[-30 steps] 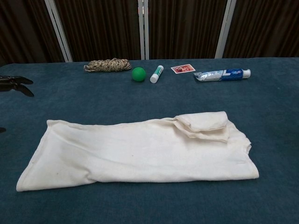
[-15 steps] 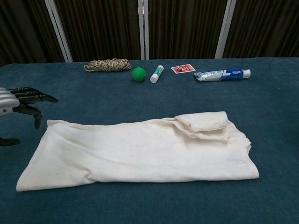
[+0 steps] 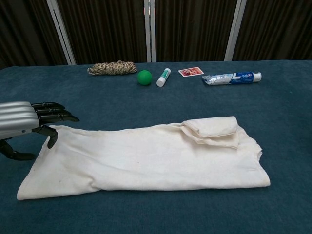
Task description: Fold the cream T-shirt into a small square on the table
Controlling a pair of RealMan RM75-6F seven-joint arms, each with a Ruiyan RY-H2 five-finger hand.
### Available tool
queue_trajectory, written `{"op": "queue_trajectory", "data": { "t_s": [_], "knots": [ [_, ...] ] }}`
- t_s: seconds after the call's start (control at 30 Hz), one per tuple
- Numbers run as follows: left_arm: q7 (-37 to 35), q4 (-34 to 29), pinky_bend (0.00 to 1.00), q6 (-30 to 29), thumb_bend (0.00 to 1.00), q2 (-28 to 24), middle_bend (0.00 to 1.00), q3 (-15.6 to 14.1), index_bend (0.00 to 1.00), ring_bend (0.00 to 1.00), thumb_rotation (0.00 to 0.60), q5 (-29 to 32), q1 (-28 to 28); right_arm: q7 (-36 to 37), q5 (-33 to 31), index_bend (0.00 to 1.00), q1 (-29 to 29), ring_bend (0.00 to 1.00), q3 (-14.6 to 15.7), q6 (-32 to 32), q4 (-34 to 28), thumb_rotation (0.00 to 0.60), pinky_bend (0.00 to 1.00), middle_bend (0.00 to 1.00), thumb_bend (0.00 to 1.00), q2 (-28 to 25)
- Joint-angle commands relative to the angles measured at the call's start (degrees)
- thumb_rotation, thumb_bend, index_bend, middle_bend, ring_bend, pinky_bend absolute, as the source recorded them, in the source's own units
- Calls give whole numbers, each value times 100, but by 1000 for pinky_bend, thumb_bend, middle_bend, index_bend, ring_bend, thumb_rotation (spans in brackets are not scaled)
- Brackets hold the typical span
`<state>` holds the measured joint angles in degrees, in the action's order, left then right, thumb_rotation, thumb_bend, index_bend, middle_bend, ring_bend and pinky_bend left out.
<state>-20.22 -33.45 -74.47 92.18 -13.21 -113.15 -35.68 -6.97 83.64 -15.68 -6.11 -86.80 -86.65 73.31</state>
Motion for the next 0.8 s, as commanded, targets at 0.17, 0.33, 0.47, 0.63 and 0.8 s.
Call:
{"op": "queue_trajectory", "data": {
  "t_s": [0.17, 0.33, 0.47, 0.63, 0.8],
  "knots": [
    [-48, 384, 0, -124, 296, 205, 0, -203, 442, 0, 600, -62, -40, 42, 19, 0, 32, 0, -54, 22, 3, 600, 0, 0, 0, -9],
    [-61, 560, 0, -174, 296, 296, 0, -289, 424, 0, 600, -56, -36, 58, 35, 0, 54, 0, -91, 29, 6, 600, 0, 0, 0, -12],
    [-118, 708, 0, -187, 296, 399, 0, -334, 415, 0, 600, -19, -27, 85, 31, 0, 69, 0, -123, 48, 0, 600, 0, 0, 0, -10],
    [-149, 880, 0, -164, 296, 521, 0, -371, 402, 0, 600, 39, -14, 92, 38, 0, 89, 0, -155, 54, 1, 600, 0, 0, 0, -16],
    [-192, 974, 0, -182, 296, 597, 0, -376, 399, 0, 600, 96, 0, 88, 58, 0, 98, 0, -171, 59, 5, 600, 0, 0, 0, -13]
  ]
}}
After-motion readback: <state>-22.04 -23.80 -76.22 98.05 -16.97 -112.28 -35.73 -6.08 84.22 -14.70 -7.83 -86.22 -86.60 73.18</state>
